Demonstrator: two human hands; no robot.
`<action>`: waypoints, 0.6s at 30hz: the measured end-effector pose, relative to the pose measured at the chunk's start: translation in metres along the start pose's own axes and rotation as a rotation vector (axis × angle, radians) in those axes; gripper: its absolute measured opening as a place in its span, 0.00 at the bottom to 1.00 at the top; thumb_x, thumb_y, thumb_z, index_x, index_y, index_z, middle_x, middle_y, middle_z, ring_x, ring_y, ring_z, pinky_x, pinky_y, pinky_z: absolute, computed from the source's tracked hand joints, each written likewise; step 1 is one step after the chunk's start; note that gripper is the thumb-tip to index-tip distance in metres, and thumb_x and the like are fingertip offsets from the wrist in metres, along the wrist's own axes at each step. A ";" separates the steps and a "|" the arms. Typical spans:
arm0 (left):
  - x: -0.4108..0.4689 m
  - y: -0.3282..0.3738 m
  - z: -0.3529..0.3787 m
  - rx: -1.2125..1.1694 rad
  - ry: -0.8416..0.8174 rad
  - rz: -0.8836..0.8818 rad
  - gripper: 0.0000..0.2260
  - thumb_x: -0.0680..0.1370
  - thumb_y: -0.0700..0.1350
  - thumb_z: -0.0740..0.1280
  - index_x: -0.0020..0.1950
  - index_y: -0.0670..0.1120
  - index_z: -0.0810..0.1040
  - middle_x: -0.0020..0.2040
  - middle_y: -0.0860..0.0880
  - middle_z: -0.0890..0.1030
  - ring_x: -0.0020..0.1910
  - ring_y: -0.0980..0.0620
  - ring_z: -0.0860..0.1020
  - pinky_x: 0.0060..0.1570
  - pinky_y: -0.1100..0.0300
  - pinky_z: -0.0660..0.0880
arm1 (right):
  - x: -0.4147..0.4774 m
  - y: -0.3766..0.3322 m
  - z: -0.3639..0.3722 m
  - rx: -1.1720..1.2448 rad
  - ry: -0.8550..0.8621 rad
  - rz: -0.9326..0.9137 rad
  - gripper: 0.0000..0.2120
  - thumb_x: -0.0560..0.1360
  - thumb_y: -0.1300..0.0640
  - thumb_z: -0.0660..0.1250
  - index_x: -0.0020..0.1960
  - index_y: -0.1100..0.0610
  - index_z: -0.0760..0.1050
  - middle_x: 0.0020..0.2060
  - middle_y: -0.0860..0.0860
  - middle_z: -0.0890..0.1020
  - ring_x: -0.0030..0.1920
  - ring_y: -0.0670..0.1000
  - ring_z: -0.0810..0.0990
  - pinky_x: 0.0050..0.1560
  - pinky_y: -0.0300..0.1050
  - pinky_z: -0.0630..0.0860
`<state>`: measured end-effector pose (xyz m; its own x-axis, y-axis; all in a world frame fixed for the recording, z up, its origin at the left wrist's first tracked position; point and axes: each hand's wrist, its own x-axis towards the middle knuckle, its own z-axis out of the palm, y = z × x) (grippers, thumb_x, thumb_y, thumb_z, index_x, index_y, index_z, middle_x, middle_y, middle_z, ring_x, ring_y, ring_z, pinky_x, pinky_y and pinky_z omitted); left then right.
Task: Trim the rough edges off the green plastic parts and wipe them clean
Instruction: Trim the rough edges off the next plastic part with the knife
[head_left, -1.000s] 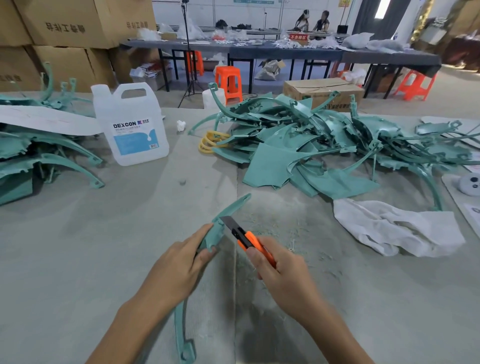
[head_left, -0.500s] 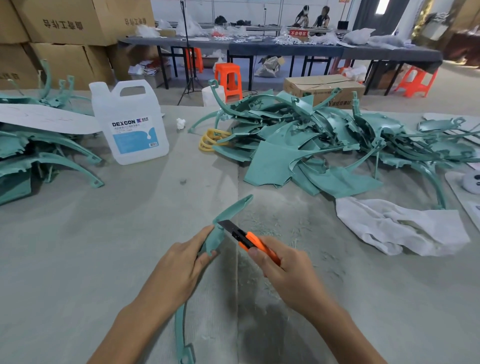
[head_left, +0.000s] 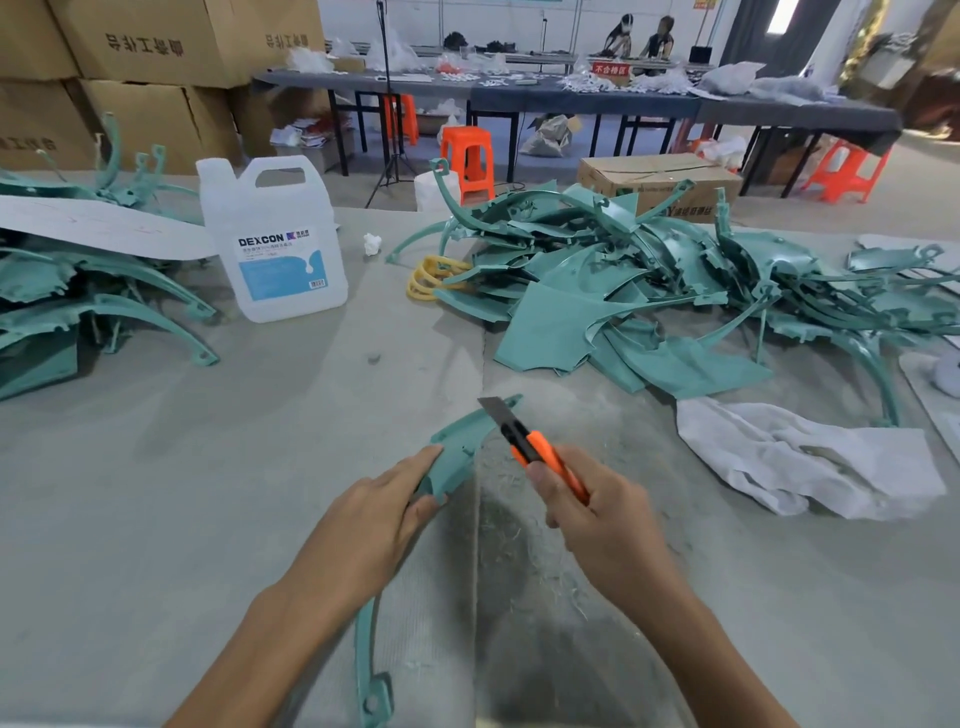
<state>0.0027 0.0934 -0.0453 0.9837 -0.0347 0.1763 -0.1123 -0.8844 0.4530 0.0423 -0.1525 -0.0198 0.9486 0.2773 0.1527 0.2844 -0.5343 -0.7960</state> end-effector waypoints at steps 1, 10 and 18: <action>-0.001 0.000 0.000 -0.001 0.009 0.004 0.23 0.83 0.60 0.54 0.79 0.61 0.60 0.64 0.59 0.77 0.47 0.58 0.70 0.44 0.62 0.64 | -0.004 -0.002 0.004 0.033 -0.037 -0.011 0.14 0.77 0.31 0.58 0.50 0.38 0.76 0.34 0.52 0.81 0.27 0.49 0.76 0.31 0.54 0.76; 0.000 -0.002 -0.002 -0.091 0.044 0.045 0.22 0.79 0.67 0.49 0.74 0.67 0.60 0.42 0.72 0.73 0.47 0.58 0.71 0.46 0.74 0.68 | -0.004 0.000 0.019 0.039 -0.134 -0.039 0.21 0.78 0.31 0.58 0.50 0.47 0.76 0.35 0.55 0.79 0.29 0.52 0.75 0.31 0.56 0.73; -0.003 -0.003 -0.005 -0.085 0.028 0.028 0.25 0.80 0.68 0.48 0.75 0.64 0.61 0.41 0.68 0.72 0.40 0.64 0.74 0.41 0.67 0.68 | 0.005 0.001 0.017 0.058 -0.127 -0.064 0.13 0.78 0.32 0.60 0.45 0.38 0.75 0.34 0.53 0.80 0.26 0.44 0.72 0.28 0.45 0.71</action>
<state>-0.0005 0.0986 -0.0422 0.9759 -0.0452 0.2136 -0.1526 -0.8408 0.5195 0.0444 -0.1379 -0.0298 0.9026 0.4099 0.1314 0.3313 -0.4665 -0.8202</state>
